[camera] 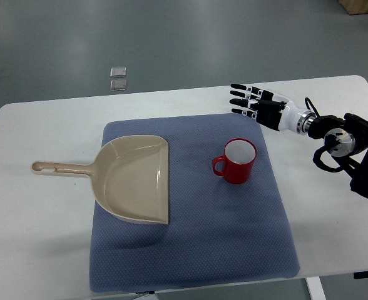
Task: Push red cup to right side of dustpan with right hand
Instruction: 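Lower the right hand toward the table beside the red mug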
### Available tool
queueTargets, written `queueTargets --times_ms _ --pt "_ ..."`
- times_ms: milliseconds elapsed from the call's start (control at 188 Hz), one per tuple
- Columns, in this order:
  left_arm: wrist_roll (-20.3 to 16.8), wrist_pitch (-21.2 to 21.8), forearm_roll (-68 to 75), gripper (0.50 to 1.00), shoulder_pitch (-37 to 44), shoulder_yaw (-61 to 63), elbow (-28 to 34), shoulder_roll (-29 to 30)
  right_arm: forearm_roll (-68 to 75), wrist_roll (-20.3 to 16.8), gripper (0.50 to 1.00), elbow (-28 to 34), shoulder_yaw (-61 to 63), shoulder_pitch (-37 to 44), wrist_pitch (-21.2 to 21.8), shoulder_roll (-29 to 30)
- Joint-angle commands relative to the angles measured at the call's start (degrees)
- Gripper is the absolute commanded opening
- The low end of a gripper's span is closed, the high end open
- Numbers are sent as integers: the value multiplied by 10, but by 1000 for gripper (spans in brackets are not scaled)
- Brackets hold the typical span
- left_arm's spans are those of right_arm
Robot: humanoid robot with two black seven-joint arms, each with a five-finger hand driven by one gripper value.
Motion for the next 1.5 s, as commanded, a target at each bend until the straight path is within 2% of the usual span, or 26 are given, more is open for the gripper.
queueTargets --times_ms 0,341,559,740,894,1150,1405,1496 --pt "0 0 0 1000 0 0 0 0 0 2 936 1 3 -1 4 0" --pt "-1 0 0 1000 0 2 0 0 0 2 936 2 4 1 7 -2" --pt "-1 0 0 1000 0 2 0 0 -1 4 936 2 4 3 37 -10" --pt "-1 0 0 1000 0 2 1 0 -3 46 936 2 -1 2 71 -20" --pt "-1 0 0 1000 0 3 1 0 -13 54 936 2 -4 -1 97 -31" --pt "-1 0 0 1000 0 2 1 0 -48 116 936 1 -5 -18 97 -59" --pt "-1 0 0 1000 0 3 1 0 -139 215 936 1 -7 -30 97 -68" --pt "-1 0 0 1000 0 3 0 0 -171 235 936 2 -9 -36 97 -69"
